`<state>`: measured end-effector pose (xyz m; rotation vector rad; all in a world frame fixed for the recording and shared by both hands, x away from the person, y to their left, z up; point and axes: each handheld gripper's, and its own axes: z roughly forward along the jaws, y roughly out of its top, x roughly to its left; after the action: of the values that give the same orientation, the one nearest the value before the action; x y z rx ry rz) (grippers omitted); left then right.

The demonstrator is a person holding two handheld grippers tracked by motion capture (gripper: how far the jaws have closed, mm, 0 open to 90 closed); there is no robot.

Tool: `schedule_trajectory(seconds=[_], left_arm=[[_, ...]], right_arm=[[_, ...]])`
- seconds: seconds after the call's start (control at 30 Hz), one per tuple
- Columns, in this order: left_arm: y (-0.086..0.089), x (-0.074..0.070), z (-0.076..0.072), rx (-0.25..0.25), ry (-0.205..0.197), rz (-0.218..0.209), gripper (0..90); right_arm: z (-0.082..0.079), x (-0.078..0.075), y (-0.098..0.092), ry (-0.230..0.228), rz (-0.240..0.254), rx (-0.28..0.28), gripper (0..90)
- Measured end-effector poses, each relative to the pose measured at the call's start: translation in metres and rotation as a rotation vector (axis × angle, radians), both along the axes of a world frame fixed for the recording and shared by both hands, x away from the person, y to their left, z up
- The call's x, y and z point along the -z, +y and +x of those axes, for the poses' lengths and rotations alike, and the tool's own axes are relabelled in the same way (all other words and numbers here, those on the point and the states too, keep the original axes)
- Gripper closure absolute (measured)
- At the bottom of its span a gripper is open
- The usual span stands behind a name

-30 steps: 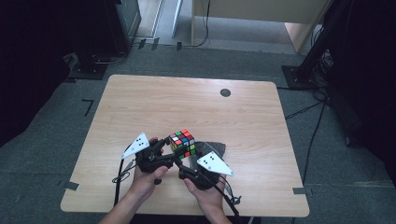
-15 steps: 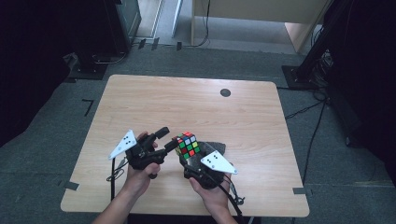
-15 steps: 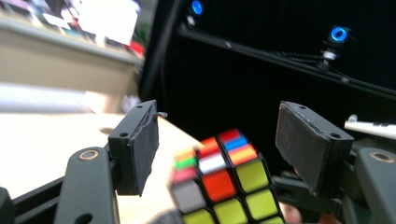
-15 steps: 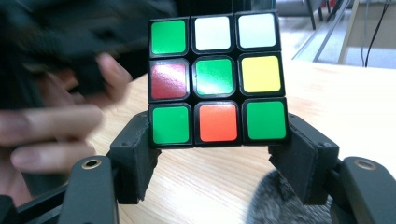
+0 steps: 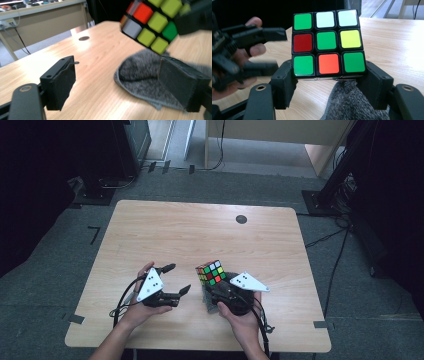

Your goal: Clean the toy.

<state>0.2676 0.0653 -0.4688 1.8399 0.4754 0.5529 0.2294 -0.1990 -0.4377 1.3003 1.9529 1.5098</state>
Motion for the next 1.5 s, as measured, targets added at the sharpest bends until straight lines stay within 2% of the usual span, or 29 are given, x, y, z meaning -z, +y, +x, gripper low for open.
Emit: schedule_trajectory(seconds=[0.13, 0.2, 0.5, 0.63, 0.77, 0.87, 0.93, 1.0, 1.03, 1.1, 1.17, 1.27, 1.33, 1.37, 1.43, 1.47, 1.5], left_arm=[[-0.011, 0.005, -0.006, 0.016, -0.041, 0.059, 13.7], [-0.015, 0.006, -0.008, 0.018, -0.063, 0.074, 13.7], [-0.029, 0.006, -0.019, 0.032, -0.185, 0.163, 14.6], [-0.032, 0.004, -0.023, 0.037, -0.220, 0.149, 18.4], [-0.034, 0.005, -0.025, 0.037, -0.231, 0.157, 22.2], [-0.034, 0.007, -0.026, 0.024, -0.258, 0.155, 31.5], [-0.033, 0.007, -0.026, 0.038, -0.238, 0.135, 32.8], [-0.032, 0.008, -0.026, 0.033, -0.236, 0.125, 33.8], [-0.032, 0.008, -0.025, 0.031, -0.223, 0.115, 33.9], [-0.029, 0.008, -0.022, 0.035, -0.187, 0.094, 34.1], [-0.022, 0.008, -0.018, 0.031, -0.151, 0.073, 34.2], [-0.014, 0.007, -0.013, 0.028, -0.113, 0.052, 34.3], [-0.008, 0.005, -0.010, 0.030, -0.080, 0.031, 34.3], [-0.005, 0.004, -0.009, 0.025, -0.068, 0.025, 34.3], [-0.001, 0.002, -0.007, 0.027, -0.036, 0.012, 34.3], [0.001, 0.002, -0.006, 0.025, -0.023, 0.013, 34.3], [0.002, 0.002, -0.006, 0.019, -0.017, 0.018, 34.2]], right_arm=[[-0.001, -0.001, 0.000, 0.033, 0.036, -0.002, 34.2], [-0.001, -0.001, 0.002, 0.054, 0.053, -0.016, 34.2], [-0.004, -0.001, 0.014, 0.098, 0.047, -0.066, 34.2], [-0.005, 0.000, 0.020, 0.117, 0.055, -0.090, 34.1], [-0.005, 0.002, 0.025, 0.139, 0.044, -0.097, 34.1], [-0.005, 0.003, 0.028, 0.154, 0.048, -0.100, 34.0], [-0.005, 0.004, 0.028, 0.153, 0.048, -0.097, 33.4], [-0.004, 0.004, 0.027, 0.143, 0.052, -0.095, 32.0], [-0.004, 0.003, 0.026, 0.142, 0.064, -0.098, 31.0], [-0.004, 0.000, 0.021, 0.133, 0.116, -0.115, 27.4], [-0.003, -0.007, 0.010, 0.102, 0.177, -0.124, 25.9], [-0.004, -0.015, -0.006, 0.050, 0.207, -0.091, 25.1], [-0.003, -0.018, -0.017, 0.034, 0.186, -0.031, 25.0], [-0.002, -0.017, -0.021, 0.031, 0.148, 0.005, 25.0], [0.001, -0.009, -0.025, 0.019, 0.017, 0.085, 26.8], [0.003, -0.003, -0.027, 0.036, -0.016, 0.098, 27.5], [0.007, 0.005, -0.028, 0.082, -0.020, 0.090, 26.7]])
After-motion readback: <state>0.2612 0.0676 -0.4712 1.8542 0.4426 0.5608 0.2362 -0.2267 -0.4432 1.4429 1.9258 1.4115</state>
